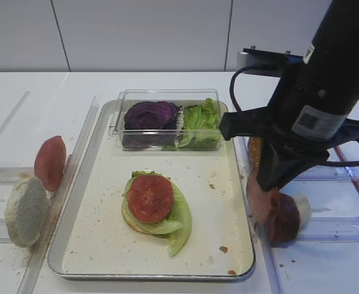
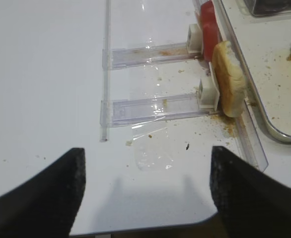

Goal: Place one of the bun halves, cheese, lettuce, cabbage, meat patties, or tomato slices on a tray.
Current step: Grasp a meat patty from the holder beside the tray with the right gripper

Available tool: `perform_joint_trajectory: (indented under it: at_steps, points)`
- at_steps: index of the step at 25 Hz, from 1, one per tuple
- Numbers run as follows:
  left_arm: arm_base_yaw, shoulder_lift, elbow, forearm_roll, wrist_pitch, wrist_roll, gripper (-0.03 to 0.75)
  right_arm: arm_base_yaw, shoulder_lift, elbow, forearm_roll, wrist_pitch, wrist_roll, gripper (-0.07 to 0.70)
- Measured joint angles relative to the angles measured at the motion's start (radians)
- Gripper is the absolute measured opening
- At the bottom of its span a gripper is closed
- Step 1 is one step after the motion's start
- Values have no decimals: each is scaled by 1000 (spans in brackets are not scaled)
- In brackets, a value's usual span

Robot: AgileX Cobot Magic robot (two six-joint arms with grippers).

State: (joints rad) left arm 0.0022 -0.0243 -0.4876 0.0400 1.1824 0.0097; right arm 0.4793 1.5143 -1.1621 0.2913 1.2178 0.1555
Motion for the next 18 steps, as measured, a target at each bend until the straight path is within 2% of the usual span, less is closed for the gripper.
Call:
perform_joint_trajectory:
  at_steps: [9, 18]
  points:
    - [0, 0, 0, 0, 0, 0, 481, -14, -85, 0, 32, 11, -61, 64]
    - [0, 0, 0, 0, 0, 0, 481, -211, -86, 0, 382, 9, -360, 64]
